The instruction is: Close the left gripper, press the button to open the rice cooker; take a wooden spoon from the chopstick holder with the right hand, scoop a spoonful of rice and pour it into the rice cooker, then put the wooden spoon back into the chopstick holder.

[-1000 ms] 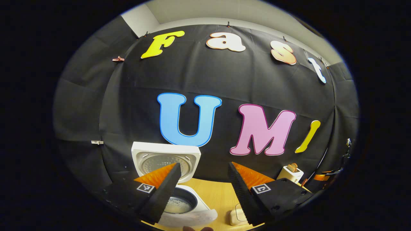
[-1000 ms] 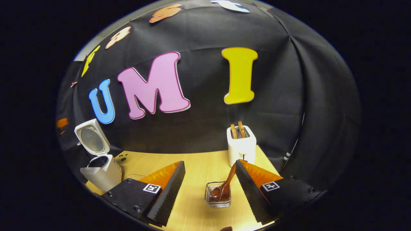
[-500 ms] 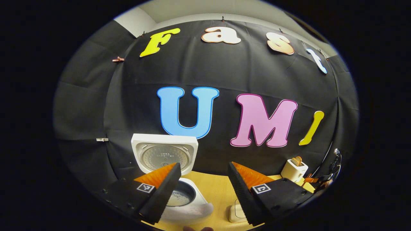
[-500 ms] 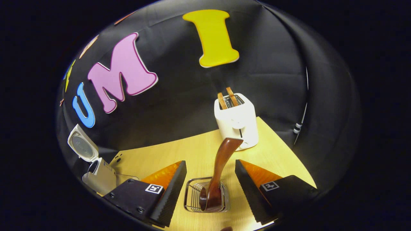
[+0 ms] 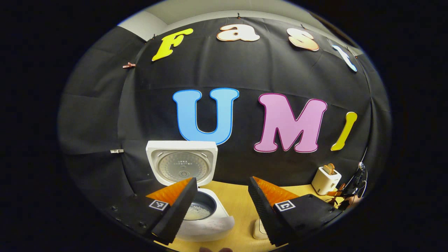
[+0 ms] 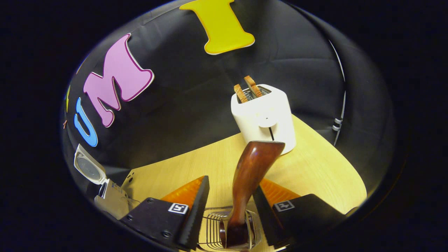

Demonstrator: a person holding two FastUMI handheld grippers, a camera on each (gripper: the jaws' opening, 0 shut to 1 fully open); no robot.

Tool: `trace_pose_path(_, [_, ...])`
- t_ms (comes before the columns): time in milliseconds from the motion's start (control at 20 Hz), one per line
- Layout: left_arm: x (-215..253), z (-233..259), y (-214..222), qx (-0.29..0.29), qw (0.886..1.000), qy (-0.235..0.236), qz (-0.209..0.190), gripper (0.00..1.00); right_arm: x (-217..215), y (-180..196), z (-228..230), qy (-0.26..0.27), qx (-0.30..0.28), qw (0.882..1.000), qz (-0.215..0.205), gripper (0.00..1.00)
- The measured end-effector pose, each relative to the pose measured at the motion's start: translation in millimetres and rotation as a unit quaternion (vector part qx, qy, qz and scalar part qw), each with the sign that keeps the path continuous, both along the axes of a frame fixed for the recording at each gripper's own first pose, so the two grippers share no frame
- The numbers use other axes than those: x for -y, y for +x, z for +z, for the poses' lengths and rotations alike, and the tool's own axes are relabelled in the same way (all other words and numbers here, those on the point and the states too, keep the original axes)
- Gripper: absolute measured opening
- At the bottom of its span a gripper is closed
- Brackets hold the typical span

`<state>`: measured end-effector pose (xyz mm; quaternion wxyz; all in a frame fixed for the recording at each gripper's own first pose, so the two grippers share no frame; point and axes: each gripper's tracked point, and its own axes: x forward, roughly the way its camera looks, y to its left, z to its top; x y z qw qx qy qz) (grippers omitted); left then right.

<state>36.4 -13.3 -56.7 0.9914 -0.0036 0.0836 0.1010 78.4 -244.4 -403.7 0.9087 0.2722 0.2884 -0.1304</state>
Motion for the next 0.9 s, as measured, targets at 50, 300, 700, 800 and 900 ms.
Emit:
trace_pose_path(50, [-2.5, -0.1, -2.0, -0.001, 1.0, -0.001, 0.003, 0.94, 3.1, 1.3, -9.1, -0.002, -0.009, 1.0, -0.005, 0.49])
trace_pose_path(300, [-16.0, 3.6, -9.2, 0.002, 1.0, -0.002, 0.011, 0.95, 9.3, -8.1, -4.4, 0.015, -0.014, 1.0, -0.024, 0.21])
trace_pose_path(700, [-28.0, 7.5, -14.1, 0.009, 1.0, -0.015, 0.001, 0.95, 19.4, -10.7, 60.0, -0.024, 0.041, 0.998, -0.05, 0.2])
trace_pose_path(800, [-32.7, 9.5, -15.8, 0.013, 1.0, -0.018, -0.001, 0.94, 23.6, -12.5, 79.1, -0.034, 0.053, 0.996, -0.058, 0.2])
trace_pose_path(900, [-38.4, 10.6, -16.9, 0.016, 1.0, -0.023, -0.002, 0.95, 23.8, -13.9, 100.1, -0.041, 0.065, 0.995, -0.062, 0.2])
